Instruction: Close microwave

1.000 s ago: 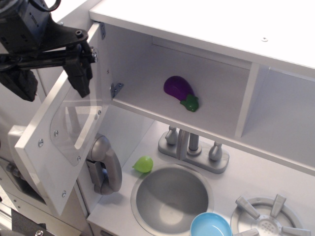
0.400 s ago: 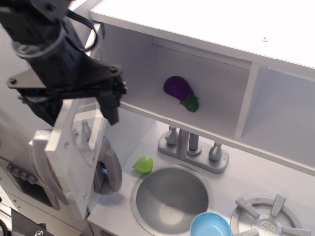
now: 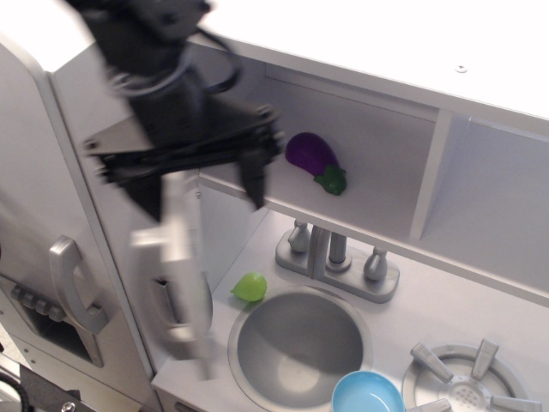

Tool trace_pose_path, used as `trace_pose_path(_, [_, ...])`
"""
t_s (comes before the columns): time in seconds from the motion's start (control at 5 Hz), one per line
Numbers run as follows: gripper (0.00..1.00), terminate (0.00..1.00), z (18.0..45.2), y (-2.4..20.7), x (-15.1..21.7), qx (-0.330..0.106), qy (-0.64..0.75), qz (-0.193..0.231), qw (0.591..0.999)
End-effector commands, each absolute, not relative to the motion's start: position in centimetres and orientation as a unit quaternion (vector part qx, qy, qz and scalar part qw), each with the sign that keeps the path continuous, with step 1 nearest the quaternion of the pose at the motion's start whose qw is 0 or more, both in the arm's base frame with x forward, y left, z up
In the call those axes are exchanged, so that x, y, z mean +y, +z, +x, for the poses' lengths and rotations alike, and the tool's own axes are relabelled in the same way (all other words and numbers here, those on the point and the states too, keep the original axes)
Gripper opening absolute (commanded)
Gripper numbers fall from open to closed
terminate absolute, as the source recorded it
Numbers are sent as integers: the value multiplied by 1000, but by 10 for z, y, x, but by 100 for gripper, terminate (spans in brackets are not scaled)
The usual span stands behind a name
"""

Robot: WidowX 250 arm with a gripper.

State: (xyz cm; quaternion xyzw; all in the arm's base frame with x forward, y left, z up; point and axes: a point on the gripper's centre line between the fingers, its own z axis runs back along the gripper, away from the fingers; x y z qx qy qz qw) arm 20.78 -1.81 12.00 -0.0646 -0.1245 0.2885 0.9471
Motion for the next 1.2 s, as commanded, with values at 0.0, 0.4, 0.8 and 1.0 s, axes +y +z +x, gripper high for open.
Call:
trace_pose_path(0.0, [100, 0, 242, 144, -58, -139, 314, -91, 935])
trace_pose_path(0.4, [100, 0, 178, 151, -52, -127, 216, -139, 958])
trace_pose_path(0.8, [100, 0, 150, 118, -14, -127, 179, -54, 974])
trace_pose_path(1.0, [100, 0, 170, 104, -2, -143, 215, -25, 966])
